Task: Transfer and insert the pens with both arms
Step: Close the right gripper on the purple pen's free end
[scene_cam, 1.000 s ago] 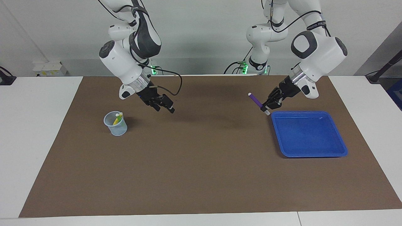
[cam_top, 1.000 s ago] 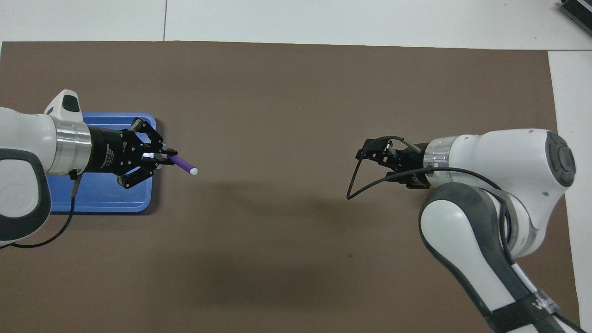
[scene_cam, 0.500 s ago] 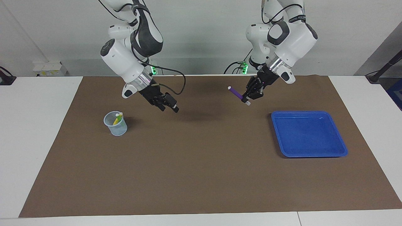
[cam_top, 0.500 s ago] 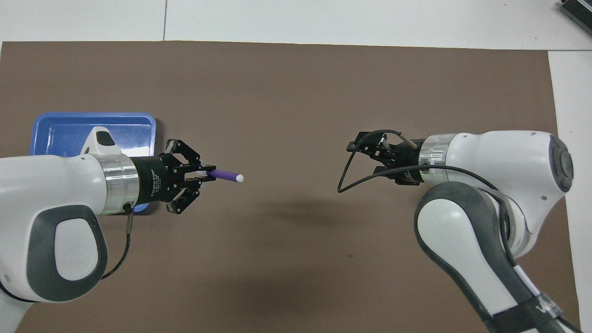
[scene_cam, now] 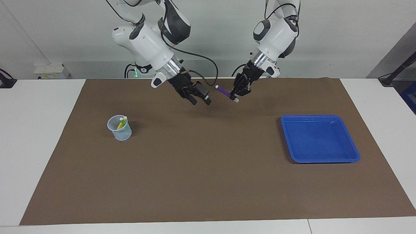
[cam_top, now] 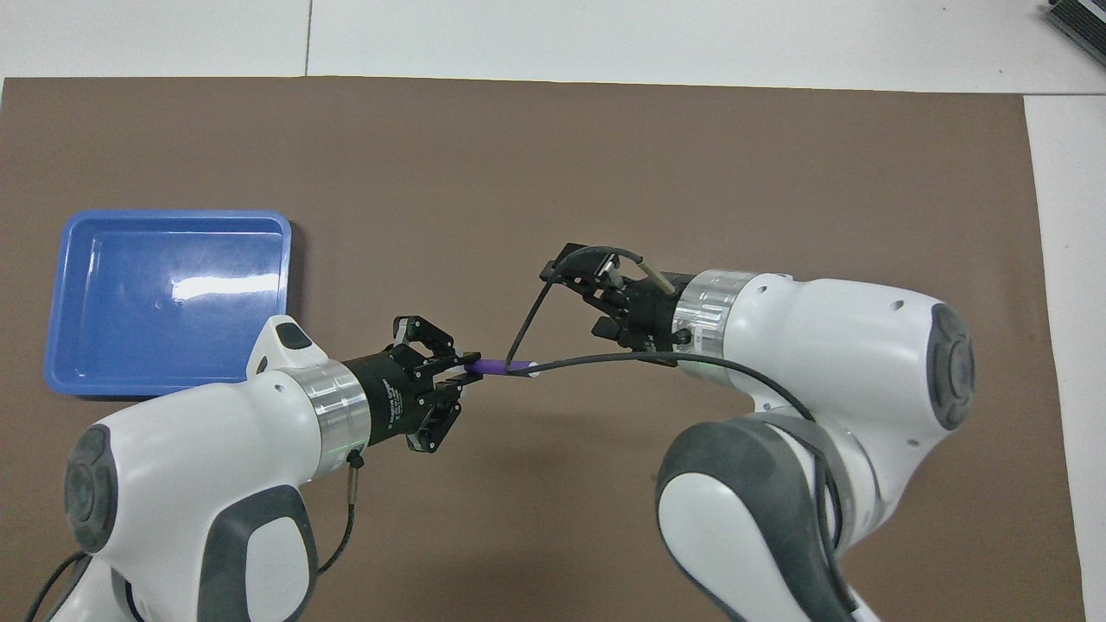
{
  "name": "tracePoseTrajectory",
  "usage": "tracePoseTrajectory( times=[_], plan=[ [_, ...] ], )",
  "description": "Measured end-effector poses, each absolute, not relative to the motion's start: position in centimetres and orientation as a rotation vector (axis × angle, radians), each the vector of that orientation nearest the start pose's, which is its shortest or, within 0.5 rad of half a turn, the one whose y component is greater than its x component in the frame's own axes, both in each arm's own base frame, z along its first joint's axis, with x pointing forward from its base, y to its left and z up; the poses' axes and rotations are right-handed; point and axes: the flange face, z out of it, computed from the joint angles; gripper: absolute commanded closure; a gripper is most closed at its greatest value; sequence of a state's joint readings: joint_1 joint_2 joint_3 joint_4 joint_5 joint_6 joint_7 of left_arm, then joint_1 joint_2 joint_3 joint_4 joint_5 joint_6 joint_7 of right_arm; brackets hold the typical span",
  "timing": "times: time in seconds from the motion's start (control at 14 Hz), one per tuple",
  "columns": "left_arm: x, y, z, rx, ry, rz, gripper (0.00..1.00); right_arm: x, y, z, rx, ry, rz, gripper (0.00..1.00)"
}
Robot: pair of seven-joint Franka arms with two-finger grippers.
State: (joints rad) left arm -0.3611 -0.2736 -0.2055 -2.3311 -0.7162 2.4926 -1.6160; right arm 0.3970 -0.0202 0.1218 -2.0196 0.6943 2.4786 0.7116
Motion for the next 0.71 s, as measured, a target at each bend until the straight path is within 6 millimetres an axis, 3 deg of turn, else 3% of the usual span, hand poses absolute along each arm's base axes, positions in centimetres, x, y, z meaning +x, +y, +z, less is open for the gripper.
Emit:
tracePoseTrajectory(
  times=[0.36,0.71],
  plan=[
    [41.6,-26.9,49.1,1.788,1.777,-0.324,1.00,48.8,32.6,51.2,-2.294,0.795,-0.008,0.00],
    [41.5,-26.9,49.6,1.774,1.778,-0.322,1.00,47.9,33.9,51.4,-2.300,0.774,0.007,0.00]
  ],
)
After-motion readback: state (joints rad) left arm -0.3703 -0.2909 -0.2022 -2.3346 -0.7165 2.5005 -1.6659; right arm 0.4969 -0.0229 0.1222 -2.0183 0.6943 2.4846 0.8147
